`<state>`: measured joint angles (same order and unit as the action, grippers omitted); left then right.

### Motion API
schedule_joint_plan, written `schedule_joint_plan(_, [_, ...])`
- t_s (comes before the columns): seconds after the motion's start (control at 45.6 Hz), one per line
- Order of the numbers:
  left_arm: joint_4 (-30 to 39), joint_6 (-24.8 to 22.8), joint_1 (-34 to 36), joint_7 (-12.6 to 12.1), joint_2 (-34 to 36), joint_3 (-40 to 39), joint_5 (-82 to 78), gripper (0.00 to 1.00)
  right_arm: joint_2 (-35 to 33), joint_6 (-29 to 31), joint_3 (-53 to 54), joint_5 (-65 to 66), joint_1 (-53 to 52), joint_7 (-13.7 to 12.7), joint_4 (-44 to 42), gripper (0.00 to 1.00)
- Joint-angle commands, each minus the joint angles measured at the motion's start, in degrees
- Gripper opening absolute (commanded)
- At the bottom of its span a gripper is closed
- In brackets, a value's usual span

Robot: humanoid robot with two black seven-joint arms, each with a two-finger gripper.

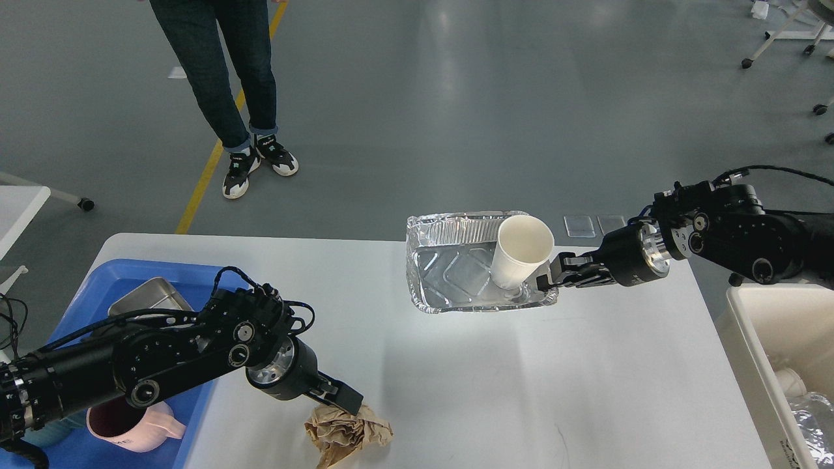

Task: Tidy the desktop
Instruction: 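Lower the left gripper onto the crumpled brown paper and grasp it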

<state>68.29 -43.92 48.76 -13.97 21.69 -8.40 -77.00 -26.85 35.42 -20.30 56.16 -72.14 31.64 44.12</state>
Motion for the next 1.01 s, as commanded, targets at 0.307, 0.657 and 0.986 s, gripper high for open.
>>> schedule_joint_plan(0.307, [-2.4, 0.2, -0.2, -1.0, -2.8, 0.9, -2.6, 0.37, -0.3, 0.0, 0.1, 0.0, 0.0, 0.0, 0.1, 0.0])
schedule_joint_plan(0.657, [-2.6, -1.9, -0.2, -1.1, -3.0, 2.2, -2.7, 0.22, -1.0, -0.4, 0.1, -0.1, 0.0, 0.0, 0.7, 0.0])
schedule_joint_plan(0.986, [-5.7, -1.6, 0.4, -1.1, -6.0, 2.3, -3.5, 0.0, -1.3, -0.5, 0.1, -0.1, 0.0, 0.0, 0.9, 0.0])
